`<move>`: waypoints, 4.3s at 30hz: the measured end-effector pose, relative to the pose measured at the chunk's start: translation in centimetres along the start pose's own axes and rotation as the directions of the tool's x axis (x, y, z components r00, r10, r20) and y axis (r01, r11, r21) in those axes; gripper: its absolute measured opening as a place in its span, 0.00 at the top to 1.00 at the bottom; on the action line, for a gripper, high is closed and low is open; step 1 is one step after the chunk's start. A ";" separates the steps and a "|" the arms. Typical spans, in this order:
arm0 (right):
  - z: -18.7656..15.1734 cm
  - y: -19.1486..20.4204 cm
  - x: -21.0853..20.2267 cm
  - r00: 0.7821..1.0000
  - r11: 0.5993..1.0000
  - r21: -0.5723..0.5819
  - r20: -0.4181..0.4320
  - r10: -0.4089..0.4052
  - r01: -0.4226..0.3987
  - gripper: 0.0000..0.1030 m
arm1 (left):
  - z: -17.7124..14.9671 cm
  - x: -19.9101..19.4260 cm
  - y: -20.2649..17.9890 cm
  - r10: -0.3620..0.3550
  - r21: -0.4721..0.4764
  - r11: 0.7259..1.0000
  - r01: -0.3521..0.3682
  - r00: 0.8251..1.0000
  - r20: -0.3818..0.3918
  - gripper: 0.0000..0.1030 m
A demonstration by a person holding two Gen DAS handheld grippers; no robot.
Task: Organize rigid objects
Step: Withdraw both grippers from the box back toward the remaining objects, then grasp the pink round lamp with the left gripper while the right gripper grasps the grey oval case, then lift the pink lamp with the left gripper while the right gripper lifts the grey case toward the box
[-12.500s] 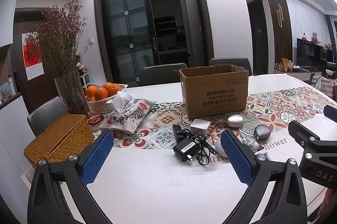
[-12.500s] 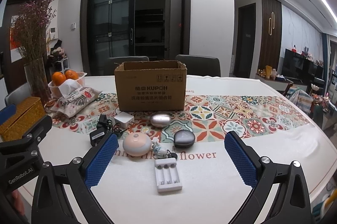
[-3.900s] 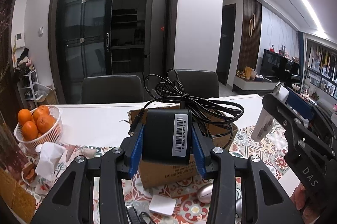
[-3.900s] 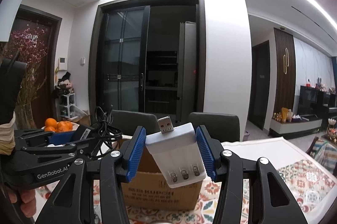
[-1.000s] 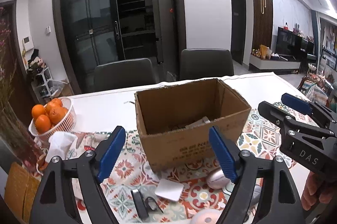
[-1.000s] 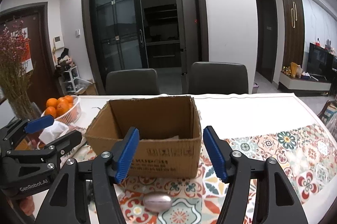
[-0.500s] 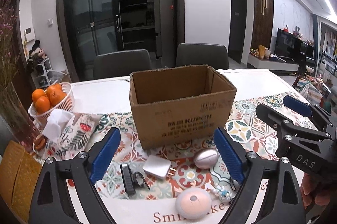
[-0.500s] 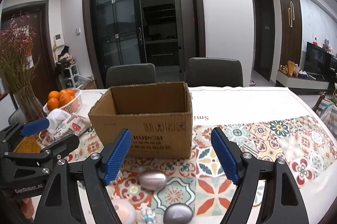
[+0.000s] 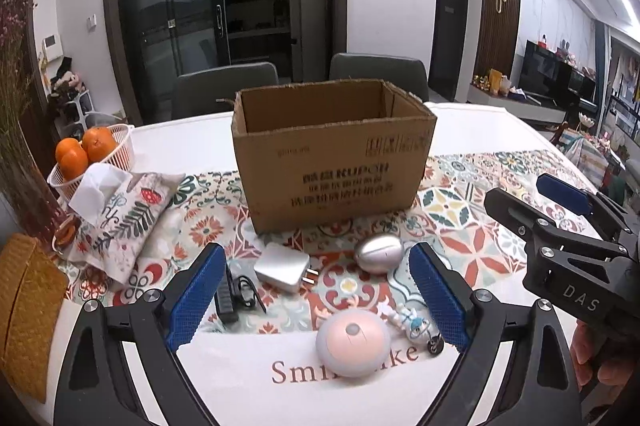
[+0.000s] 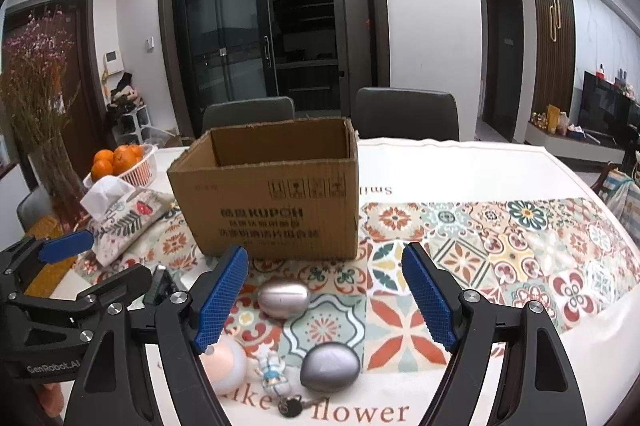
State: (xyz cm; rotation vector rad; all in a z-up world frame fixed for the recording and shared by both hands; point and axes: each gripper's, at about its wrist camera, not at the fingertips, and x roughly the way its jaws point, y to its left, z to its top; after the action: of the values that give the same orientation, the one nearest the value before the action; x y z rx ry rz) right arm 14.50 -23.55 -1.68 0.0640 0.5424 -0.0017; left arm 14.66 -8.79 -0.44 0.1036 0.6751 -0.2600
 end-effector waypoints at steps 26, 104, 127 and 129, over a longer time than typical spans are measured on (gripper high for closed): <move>-6.4 -1.3 2.7 0.986 0.999 0.040 -0.165 0.012 -0.006 0.22 | -5.2 3.7 -1.4 -0.030 0.054 0.998 0.040 0.985 -0.171 0.09; -8.1 -0.2 6.3 0.970 0.998 0.043 -0.242 -0.040 0.052 0.44 | -5.9 7.8 0.5 -0.141 -0.047 0.990 0.135 0.977 -0.163 0.28; -2.5 2.7 4.0 0.996 0.999 0.025 -0.086 -0.040 0.042 0.44 | -0.7 4.9 3.9 -0.088 -0.072 0.994 0.088 0.996 0.005 0.28; -1.9 2.9 3.9 0.997 0.999 0.026 -0.070 -0.039 0.041 0.44 | -0.2 4.8 4.1 -0.087 -0.072 0.994 0.088 0.996 0.017 0.28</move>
State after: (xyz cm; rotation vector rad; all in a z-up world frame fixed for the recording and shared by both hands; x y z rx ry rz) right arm 16.94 -20.49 -5.17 0.0803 0.6136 -0.0460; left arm 19.20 -5.79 -3.60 0.0031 0.6753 -0.3197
